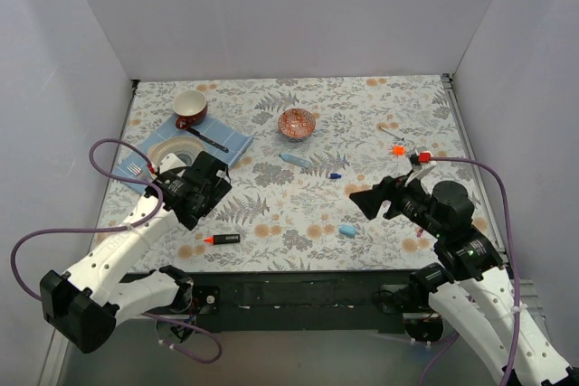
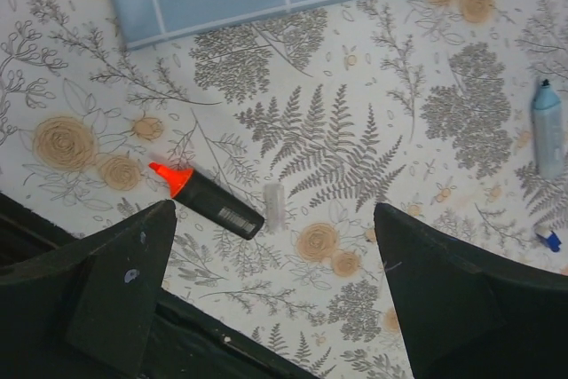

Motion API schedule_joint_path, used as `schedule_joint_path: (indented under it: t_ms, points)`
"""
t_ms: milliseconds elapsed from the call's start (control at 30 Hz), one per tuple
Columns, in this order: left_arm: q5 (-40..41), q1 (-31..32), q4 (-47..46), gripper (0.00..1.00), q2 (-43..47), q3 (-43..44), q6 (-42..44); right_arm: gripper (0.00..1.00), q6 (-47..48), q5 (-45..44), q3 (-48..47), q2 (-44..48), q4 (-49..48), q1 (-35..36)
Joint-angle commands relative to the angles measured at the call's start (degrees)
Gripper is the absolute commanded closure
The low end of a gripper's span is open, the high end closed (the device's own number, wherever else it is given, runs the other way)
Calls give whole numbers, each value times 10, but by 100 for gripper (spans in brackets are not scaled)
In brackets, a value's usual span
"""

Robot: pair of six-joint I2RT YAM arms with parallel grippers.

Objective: Insert the pens into the pen caps

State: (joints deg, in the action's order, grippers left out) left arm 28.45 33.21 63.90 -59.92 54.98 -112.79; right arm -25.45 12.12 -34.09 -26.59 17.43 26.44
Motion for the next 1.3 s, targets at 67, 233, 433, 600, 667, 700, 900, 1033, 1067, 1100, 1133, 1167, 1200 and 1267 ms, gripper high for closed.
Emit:
schedule_joint_path:
  t_ms: [67,233,433,600,667,700,900,1033,1067,1100,1133,1167,1200,1267]
  points:
    - [-53,-21,38,10,20,-57,-288,11,5,19,9,16,-49,4]
    - [-89,-21,20,14,33,-90,-306,11,4,40,11,15,-60,3]
    - [-131,-21,-54,17,18,-139,-281,12,1,45,17,19,-69,3]
    - [-137,-21,-74,18,-13,-145,-281,13,-3,53,18,22,-68,4]
    - [-137,-21,-77,18,-28,-147,-281,13,-2,52,18,28,-64,3]
    - [-132,-21,-78,19,-33,-147,-282,13,-2,50,18,29,-64,3]
    - [-130,-22,-85,21,-55,-155,-285,13,3,42,16,41,-50,4]
    - [-125,-21,-91,24,-62,-164,-287,13,6,37,16,44,-47,3]
    - [-124,-21,-94,24,-64,-167,-288,13,7,37,15,44,-46,3]
    - [-124,-22,-101,24,-69,-174,-289,13,6,37,15,44,-47,3]
    - [-126,-21,-105,24,-71,-179,-289,13,6,38,15,44,-46,3]
    - [-128,-21,-110,25,-74,-182,-289,13,6,37,13,44,-47,3]
    - [-130,-21,-116,25,-80,-188,-289,14,7,39,11,42,-46,3]
    - [-131,-21,-113,25,-88,-189,-293,14,6,41,9,44,-42,3]
